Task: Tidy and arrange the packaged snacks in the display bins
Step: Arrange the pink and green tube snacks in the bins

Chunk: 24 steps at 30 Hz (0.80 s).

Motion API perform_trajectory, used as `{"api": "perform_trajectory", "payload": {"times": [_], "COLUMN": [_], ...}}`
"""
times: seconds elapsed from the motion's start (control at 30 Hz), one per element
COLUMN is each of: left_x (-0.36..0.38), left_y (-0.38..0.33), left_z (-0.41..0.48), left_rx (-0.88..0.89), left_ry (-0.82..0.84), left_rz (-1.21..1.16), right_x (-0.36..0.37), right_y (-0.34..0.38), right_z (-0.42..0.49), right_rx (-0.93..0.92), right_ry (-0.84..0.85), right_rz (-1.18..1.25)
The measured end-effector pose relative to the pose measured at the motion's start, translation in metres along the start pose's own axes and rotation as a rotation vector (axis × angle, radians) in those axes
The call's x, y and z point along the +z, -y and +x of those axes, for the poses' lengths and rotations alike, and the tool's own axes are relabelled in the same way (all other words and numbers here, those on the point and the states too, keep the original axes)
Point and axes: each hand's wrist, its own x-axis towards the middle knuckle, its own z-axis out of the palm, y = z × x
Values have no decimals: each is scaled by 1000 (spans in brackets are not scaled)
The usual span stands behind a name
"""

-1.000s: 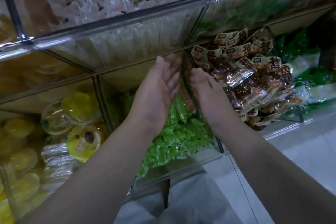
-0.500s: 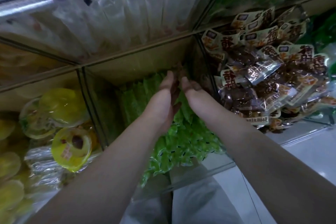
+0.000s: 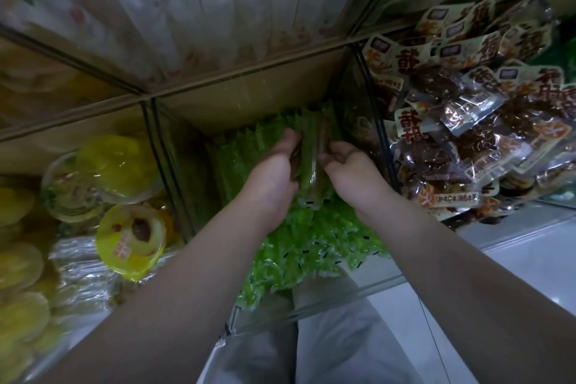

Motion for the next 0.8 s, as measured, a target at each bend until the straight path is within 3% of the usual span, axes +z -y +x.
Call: {"api": "perform_trajectory", "payload": {"times": [0.13, 0.27, 0.63, 0.8], "left_x": [-4, -9, -13, -30], "left_y": [8, 7, -17, -31], "left_z": [-8, -20, -72, -100], "left_rx": [27, 109, 218, 311], "left_ry": [108, 135, 285, 310], "left_rz": [91, 144, -26, -6], "right_x": [2, 4, 11, 8], "right_y": [6, 11, 44, 64], "right_z": [-5, -16, -77, -108], "right_rx": [42, -35, -142, -183], "right_ry": [-27, 20, 21, 114], "right_rz": [154, 122, 296, 450]}}
